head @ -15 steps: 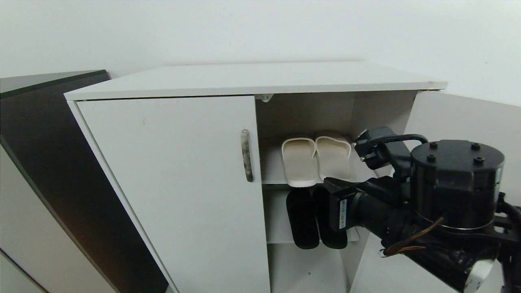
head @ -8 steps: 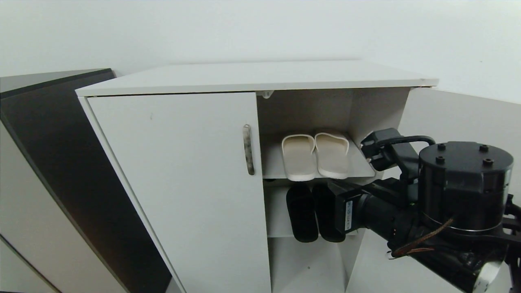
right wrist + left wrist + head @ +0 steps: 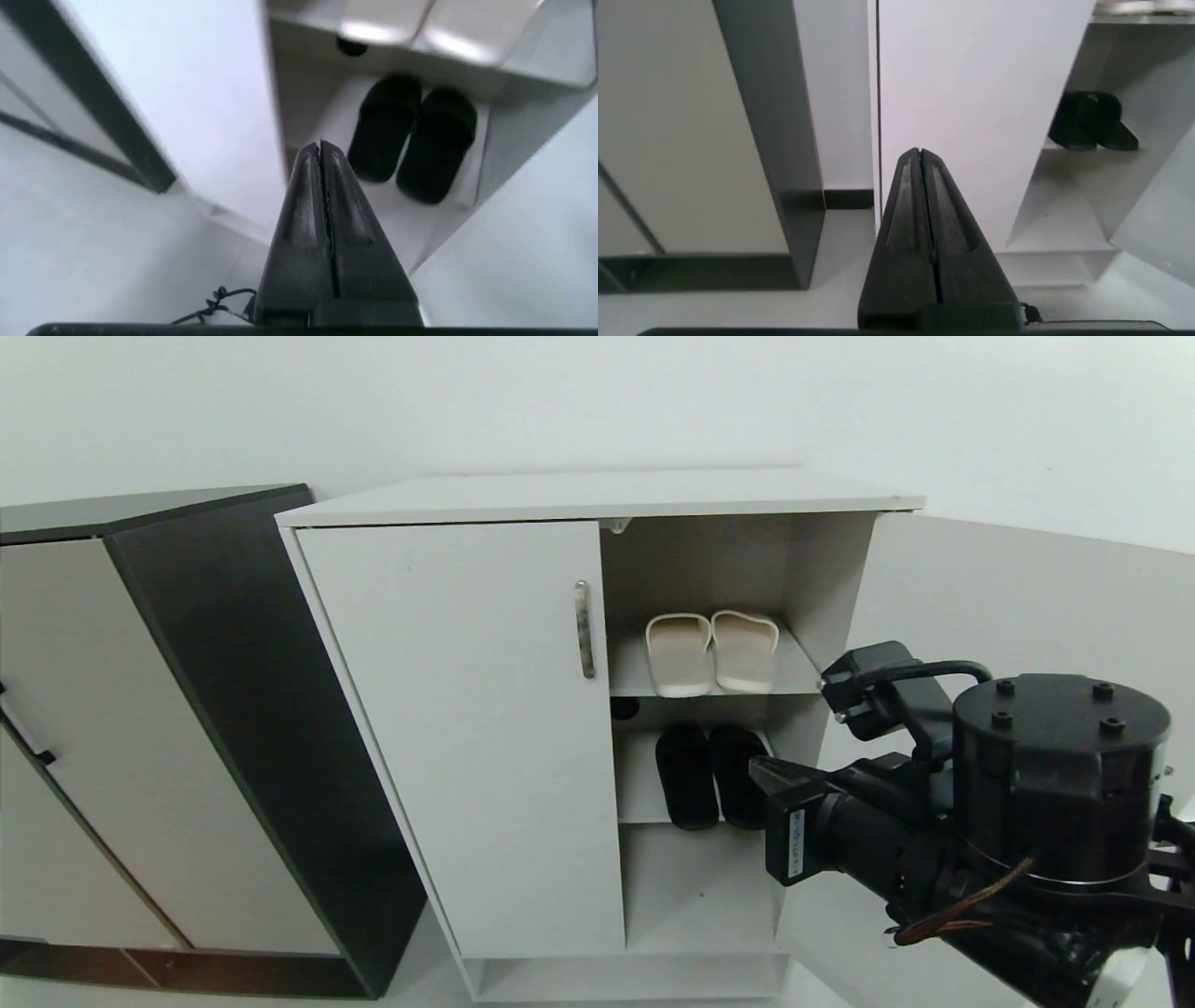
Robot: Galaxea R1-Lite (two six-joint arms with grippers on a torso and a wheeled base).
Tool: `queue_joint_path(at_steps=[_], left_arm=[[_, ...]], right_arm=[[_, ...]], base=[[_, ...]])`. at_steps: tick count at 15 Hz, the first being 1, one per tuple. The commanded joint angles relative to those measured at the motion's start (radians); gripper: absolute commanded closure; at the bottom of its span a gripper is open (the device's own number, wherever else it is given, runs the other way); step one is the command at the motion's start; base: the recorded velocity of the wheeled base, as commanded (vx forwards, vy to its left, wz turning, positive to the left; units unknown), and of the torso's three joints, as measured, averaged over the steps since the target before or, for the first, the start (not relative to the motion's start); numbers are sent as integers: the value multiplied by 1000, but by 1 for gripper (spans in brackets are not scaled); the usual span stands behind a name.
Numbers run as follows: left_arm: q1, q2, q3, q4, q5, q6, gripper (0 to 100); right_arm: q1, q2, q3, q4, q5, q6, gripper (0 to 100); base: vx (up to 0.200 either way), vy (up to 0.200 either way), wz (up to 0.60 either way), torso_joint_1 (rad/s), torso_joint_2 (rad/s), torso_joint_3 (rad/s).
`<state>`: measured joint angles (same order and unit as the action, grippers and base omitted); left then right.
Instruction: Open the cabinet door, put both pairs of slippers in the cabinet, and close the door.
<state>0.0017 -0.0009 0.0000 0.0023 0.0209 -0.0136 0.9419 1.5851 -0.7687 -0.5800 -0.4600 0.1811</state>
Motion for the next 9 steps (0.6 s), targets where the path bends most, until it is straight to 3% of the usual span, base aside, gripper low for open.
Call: queue_joint_path(at_steps=[1,7,9], left_arm=[[0,1,0,-1,1,0,100],[0,1,0,-1,1,0,100],[0,1,0,-1,1,0,100]], right_arm=[[0,6,11,-18,-2,0,100],[-2,9,48,-32,7,1,100],[-5,18,80,-83,15,-8,100]], base=[[-200,0,0,7,7,2],[-200,0,0,3,2,2],[0,0,0,0,0,0]])
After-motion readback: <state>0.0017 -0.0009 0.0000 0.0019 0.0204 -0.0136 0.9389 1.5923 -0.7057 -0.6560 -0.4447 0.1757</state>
